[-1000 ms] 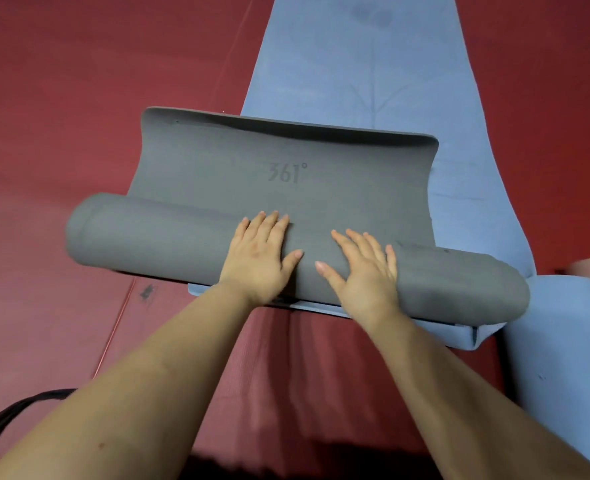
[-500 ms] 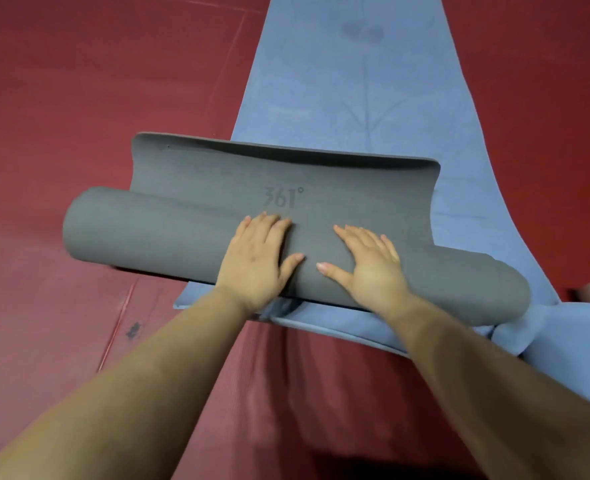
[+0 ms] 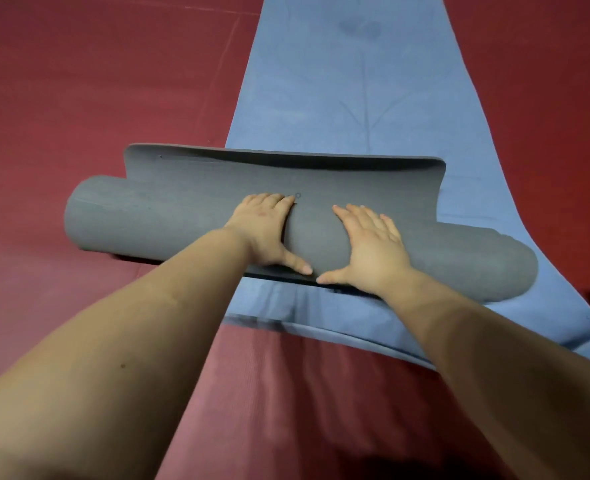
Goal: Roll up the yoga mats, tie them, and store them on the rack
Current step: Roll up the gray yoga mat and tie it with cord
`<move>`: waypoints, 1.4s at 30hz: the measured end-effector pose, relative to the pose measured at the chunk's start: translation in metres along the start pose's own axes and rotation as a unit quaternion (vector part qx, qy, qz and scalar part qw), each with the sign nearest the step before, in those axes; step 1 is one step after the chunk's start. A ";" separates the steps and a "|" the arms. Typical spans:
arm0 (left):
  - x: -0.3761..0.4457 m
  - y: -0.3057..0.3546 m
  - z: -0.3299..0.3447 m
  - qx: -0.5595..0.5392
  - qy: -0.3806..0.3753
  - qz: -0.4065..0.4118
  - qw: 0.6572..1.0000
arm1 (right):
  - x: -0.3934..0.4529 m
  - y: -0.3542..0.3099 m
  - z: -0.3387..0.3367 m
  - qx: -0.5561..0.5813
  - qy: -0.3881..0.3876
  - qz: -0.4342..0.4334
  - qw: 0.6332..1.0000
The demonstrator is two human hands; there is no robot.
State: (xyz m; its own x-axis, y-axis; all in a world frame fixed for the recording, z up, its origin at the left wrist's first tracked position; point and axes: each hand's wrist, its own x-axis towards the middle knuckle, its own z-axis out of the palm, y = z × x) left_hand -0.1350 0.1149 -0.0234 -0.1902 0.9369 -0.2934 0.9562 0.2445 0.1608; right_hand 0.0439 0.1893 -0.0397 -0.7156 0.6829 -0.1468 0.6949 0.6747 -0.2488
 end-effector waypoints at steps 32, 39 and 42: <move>-0.248 0.079 0.085 -0.025 0.089 -0.025 0.995 | -0.227 -0.053 0.041 -0.065 0.074 -0.109 0.989; -0.240 0.066 0.095 -0.071 0.064 -0.031 0.995 | -0.252 -0.063 0.067 0.015 0.170 -0.078 0.982; -0.238 0.060 0.101 -0.053 0.111 -0.021 0.992 | -0.231 -0.064 0.070 0.058 0.170 -0.046 0.983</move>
State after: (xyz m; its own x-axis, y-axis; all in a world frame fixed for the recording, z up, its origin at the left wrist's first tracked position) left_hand -0.0101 -0.1186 -0.0396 -0.2845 0.9545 -0.0895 0.9198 0.2981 0.2551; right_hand 0.1599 -0.0316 -0.0567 -0.6968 0.6875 0.2047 0.6010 0.7153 -0.3565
